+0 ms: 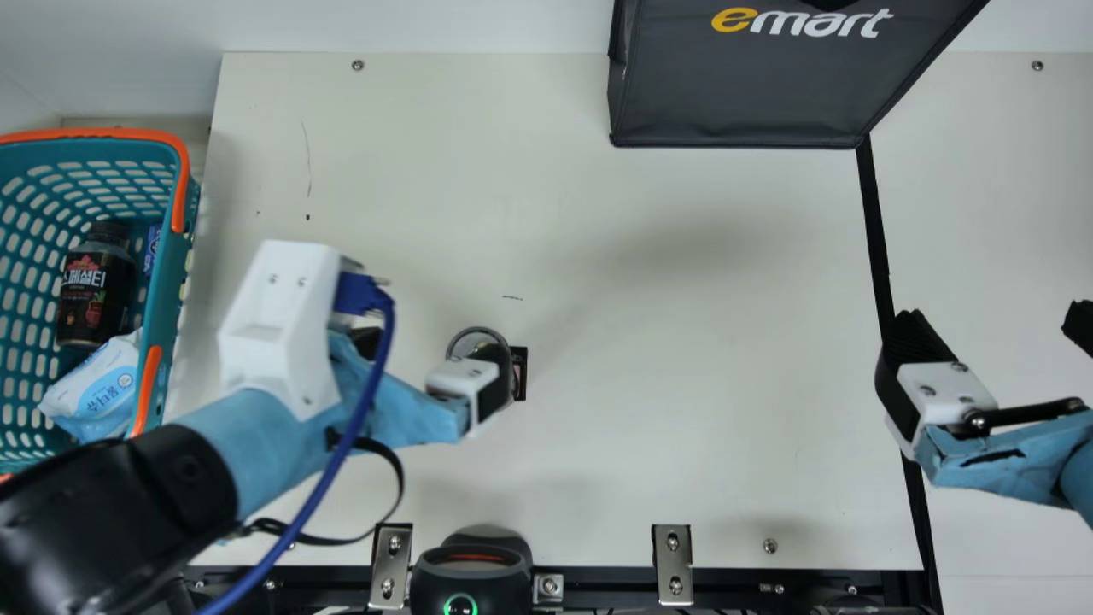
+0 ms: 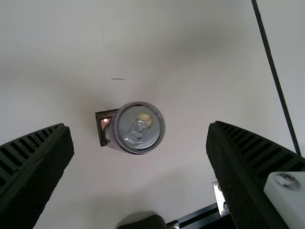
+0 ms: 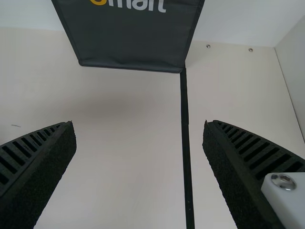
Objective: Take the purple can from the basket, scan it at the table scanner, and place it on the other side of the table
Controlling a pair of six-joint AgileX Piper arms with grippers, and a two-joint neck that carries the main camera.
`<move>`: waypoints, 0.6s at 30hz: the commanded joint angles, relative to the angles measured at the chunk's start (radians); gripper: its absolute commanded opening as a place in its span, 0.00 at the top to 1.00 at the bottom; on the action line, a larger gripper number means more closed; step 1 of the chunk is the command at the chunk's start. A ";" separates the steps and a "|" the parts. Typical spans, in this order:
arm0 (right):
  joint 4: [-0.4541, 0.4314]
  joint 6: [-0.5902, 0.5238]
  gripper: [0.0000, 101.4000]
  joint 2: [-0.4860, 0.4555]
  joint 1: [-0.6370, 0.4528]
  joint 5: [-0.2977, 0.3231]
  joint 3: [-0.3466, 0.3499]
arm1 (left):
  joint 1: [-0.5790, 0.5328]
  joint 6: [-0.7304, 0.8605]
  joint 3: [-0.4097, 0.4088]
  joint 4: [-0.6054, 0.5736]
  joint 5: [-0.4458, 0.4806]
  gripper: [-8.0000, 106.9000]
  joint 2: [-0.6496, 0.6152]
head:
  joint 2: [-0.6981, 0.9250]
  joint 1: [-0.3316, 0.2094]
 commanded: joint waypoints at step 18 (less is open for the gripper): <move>0.000 0.000 0.06 0.000 0.000 0.000 0.000 | -0.181 -0.299 -0.133 0.240 0.224 0.15 0.276 | 0.002 -0.029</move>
